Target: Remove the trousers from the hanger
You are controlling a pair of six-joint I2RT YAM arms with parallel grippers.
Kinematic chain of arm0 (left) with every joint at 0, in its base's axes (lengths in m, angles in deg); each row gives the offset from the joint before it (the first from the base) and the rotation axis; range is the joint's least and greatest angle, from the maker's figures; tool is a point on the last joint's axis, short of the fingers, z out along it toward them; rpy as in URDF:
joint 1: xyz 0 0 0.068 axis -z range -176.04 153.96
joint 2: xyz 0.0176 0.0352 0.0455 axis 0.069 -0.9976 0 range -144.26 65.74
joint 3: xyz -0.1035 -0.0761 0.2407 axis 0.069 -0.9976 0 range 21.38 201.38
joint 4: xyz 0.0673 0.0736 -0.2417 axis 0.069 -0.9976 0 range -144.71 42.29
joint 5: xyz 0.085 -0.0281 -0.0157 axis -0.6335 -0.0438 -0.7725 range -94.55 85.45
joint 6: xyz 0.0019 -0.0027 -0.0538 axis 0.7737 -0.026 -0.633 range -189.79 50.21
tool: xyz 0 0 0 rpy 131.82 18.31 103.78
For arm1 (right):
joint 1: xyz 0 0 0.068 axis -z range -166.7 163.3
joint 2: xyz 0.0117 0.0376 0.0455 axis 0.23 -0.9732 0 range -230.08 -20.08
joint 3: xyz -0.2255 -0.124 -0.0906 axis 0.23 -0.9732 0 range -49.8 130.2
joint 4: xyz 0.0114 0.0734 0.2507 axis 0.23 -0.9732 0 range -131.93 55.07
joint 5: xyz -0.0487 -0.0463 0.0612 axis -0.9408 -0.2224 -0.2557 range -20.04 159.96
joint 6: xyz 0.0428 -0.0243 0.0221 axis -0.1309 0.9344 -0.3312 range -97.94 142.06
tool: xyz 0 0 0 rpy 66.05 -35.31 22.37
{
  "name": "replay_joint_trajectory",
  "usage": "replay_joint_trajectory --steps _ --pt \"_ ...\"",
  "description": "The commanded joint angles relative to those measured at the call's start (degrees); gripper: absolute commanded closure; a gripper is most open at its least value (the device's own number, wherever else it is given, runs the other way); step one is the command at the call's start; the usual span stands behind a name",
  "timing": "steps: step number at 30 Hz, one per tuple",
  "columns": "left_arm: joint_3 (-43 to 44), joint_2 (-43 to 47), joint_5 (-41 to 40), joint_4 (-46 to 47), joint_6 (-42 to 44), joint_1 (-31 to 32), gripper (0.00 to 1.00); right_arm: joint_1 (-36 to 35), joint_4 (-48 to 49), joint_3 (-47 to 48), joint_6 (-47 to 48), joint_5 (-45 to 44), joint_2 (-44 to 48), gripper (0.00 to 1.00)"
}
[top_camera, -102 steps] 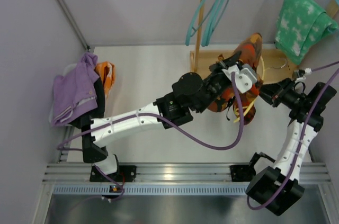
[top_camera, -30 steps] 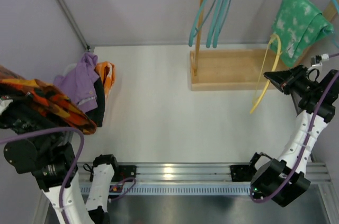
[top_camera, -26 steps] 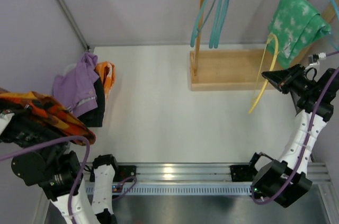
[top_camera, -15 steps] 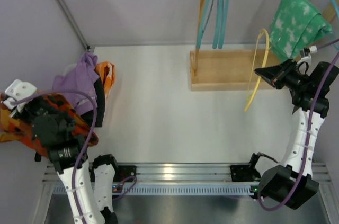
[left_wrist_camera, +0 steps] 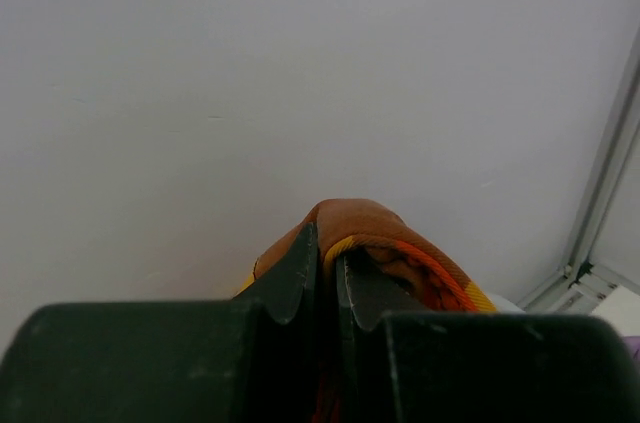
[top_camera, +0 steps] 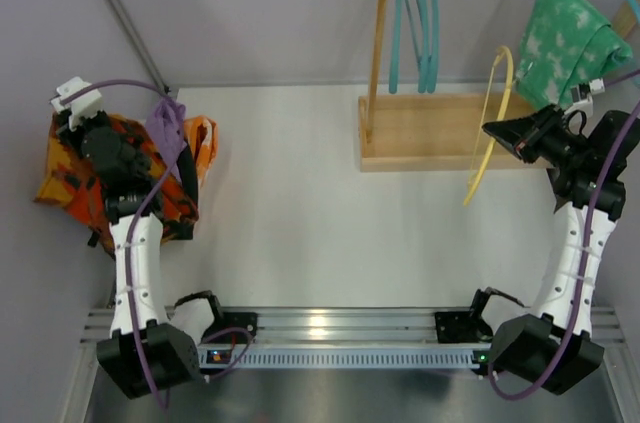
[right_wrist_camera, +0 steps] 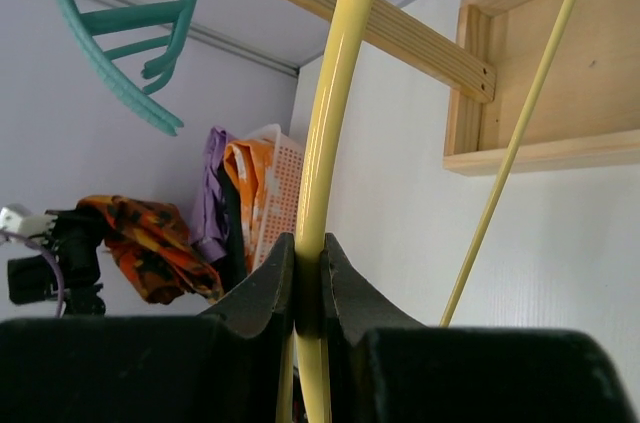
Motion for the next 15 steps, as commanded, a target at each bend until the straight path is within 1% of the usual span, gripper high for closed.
replay_joint_trajectory --steps 1,3,4,6,7,9,10,12,14,15 --pt "1.7 -5.11 6.88 13.45 -6.19 -0.23 1.0 -1.21 2.46 5.05 1.41 0.03 0.63 1.0" --pt "1.96 -8.29 9.34 14.15 -8.65 -0.23 1.0 -1.39 1.15 6.81 2.11 0.21 0.54 1.0" --pt "2.14 -11.26 10.91 14.76 -8.75 -0.23 1.0 -1.56 0.7 7.42 3.07 0.21 0.54 1.0" --pt "3.01 -14.36 14.87 15.47 -9.98 -0.23 1.0 -1.82 -0.17 9.09 3.78 0.21 0.54 1.0" --pt "3.45 -17.59 16.19 15.82 -9.9 -0.23 1.0 -1.91 -0.27 9.45 3.96 0.21 0.54 1.0" --pt "5.29 -21.38 17.6 15.82 -10.24 -0.14 1.0 -2.35 -0.35 10.24 3.96 -0.05 0.36 1.0" --pt "5.74 -24.71 18.04 15.91 -10.59 -0.14 1.0 -2.53 -0.35 10.42 3.87 -0.14 0.28 1.0" --pt "6.53 -27.89 20.32 15.82 -10.25 -0.23 1.0 -3.05 -0.53 11.03 3.78 -0.4 0.01 1.0" --pt "6.18 -30.71 21.64 15.65 -10.6 -0.14 0.92 -3.23 -0.79 11.73 3.87 -0.41 -0.08 1.0" --pt "5.4 -31.07 22.0 15.65 -10.6 -0.14 0.84 -3.41 -1.4 12.0 4.04 -0.58 -0.25 1.0"
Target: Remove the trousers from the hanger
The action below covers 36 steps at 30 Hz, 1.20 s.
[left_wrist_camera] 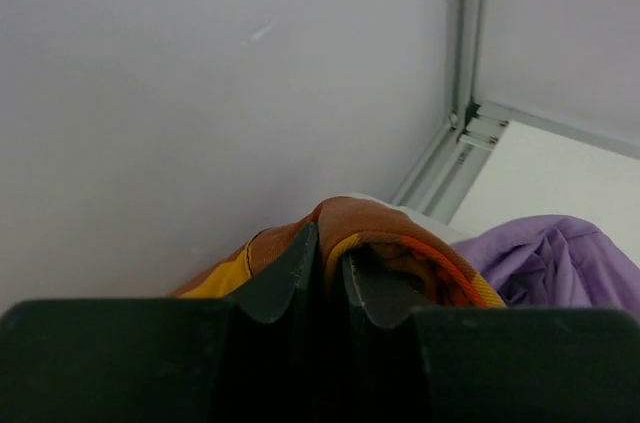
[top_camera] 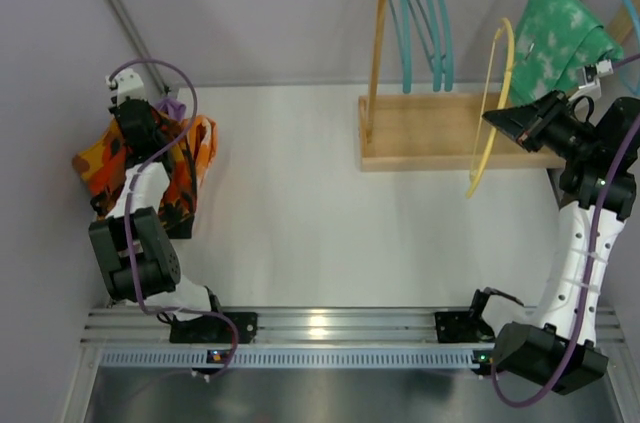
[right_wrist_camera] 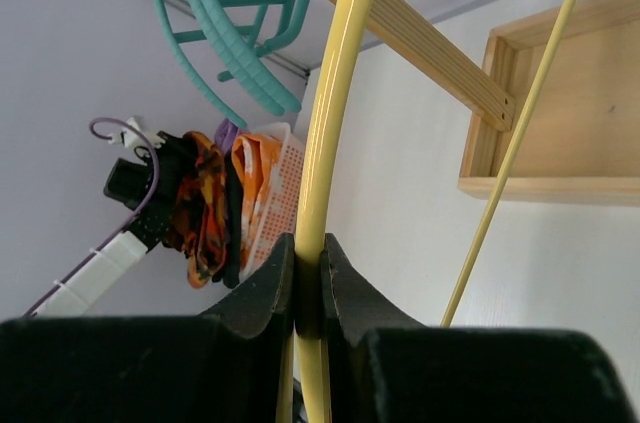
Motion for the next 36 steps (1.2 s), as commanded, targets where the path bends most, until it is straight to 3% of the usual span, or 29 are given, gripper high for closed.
replay_joint_trajectory --steps 1,5,12,13,20,24,28,36 --pt "2.01 -0.16 6.2 9.44 -2.71 -0.1 0.81 -1.0 1.26 3.93 1.58 -0.32 -0.14 1.0" --pt "-0.01 3.17 8.57 4.53 -4.73 -0.01 0.64 -1.62 -0.76 5.51 3.07 -0.58 0.12 1.0" --pt "0.42 14.22 17.87 -4.53 -5.96 -0.01 0.22 -2.58 -3.48 9.03 5.43 -1.11 -0.67 1.0" --pt "0.5 15.82 19.46 -5.58 -5.96 -0.1 0.03 -2.67 -4.19 9.73 6.05 -1.2 -0.93 1.0" --pt "7.09 25.76 33.61 -16.38 -8.86 -0.01 0.01 -4.25 -14.27 15.08 11.85 -5.92 -3.56 1.0" --pt "6.75 31.99 46.16 -16.66 -13.85 -0.01 0.01 -7.41 -20.53 20.45 17.39 -8.84 -8.04 1.0" --pt "6.92 35.43 51.46 -16.66 -19.31 0.08 0.01 -8.39 -19.84 25.88 17.05 -7.7 -12.26 1.0" --pt "6.83 41.05 57.09 -16.75 -21.87 -0.01 0.01 -8.39 -19.49 43.56 13.8 -4.02 -27.46 1.0"
